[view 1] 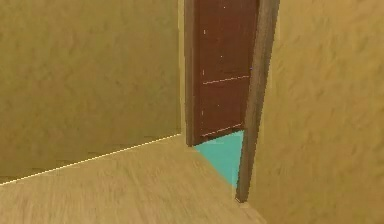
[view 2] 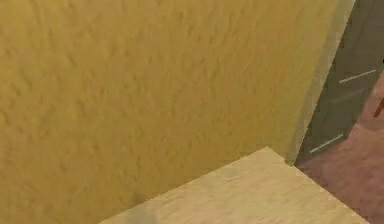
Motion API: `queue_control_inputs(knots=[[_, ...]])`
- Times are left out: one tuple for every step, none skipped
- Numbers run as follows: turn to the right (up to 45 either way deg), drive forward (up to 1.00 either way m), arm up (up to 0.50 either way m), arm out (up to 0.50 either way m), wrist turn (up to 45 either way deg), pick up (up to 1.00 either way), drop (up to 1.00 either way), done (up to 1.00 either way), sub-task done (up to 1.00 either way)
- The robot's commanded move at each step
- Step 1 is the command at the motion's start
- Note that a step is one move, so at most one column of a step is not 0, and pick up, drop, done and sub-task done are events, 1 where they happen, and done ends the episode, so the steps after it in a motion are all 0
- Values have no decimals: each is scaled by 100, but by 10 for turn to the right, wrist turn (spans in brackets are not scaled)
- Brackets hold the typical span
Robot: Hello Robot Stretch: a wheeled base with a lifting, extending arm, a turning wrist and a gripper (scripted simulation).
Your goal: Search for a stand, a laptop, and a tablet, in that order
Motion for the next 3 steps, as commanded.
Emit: queue_control_inputs(knots=[[0,100,0,0,0,0,0,0,0],[90,0,0,0,0,0,0,0,0],[0,30,0,0,0,0,0,0,0]])
